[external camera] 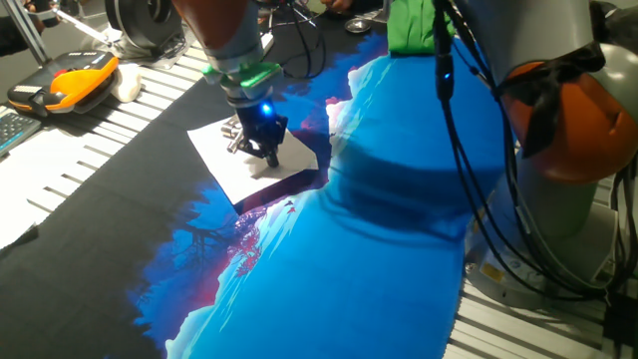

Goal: Unfold a piece of paper

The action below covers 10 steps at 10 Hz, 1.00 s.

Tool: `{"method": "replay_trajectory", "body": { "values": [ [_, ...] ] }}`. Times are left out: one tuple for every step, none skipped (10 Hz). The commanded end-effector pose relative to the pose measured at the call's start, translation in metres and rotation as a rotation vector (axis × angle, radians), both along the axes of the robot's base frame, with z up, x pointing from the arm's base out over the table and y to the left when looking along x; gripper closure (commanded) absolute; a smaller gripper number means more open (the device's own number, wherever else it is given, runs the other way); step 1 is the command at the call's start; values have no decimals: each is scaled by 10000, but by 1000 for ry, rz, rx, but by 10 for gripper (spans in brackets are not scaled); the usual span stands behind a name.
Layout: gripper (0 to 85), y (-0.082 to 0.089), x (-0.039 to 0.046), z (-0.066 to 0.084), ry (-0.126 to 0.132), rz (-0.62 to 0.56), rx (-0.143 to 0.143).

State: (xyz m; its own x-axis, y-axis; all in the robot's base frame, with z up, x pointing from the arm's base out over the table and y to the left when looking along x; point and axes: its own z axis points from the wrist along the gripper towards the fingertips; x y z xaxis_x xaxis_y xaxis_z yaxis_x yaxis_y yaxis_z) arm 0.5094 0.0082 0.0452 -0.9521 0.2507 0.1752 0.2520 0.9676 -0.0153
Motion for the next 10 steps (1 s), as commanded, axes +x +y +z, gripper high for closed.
{"method": "replay_trajectory", "body": {
  "values": [
    [850, 14, -24, -3, -16, -6, -10],
    [680, 22, -41, -10, -29, -17, -14],
    [680, 29, -62, -12, -40, -22, -24],
    [680, 39, -75, -5, -49, -31, -22],
    [680, 51, -90, 3, -53, -34, -20],
    [680, 56, -118, 14, -56, -32, -23],
    [680, 55, -133, 33, -60, -27, -27],
    [680, 58, -147, 42, -58, -19, -29],
    [850, 64, -144, 23, -61, -16, -19],
    [850, 73, -156, -3, -73, -11, -25]
  ]
}}
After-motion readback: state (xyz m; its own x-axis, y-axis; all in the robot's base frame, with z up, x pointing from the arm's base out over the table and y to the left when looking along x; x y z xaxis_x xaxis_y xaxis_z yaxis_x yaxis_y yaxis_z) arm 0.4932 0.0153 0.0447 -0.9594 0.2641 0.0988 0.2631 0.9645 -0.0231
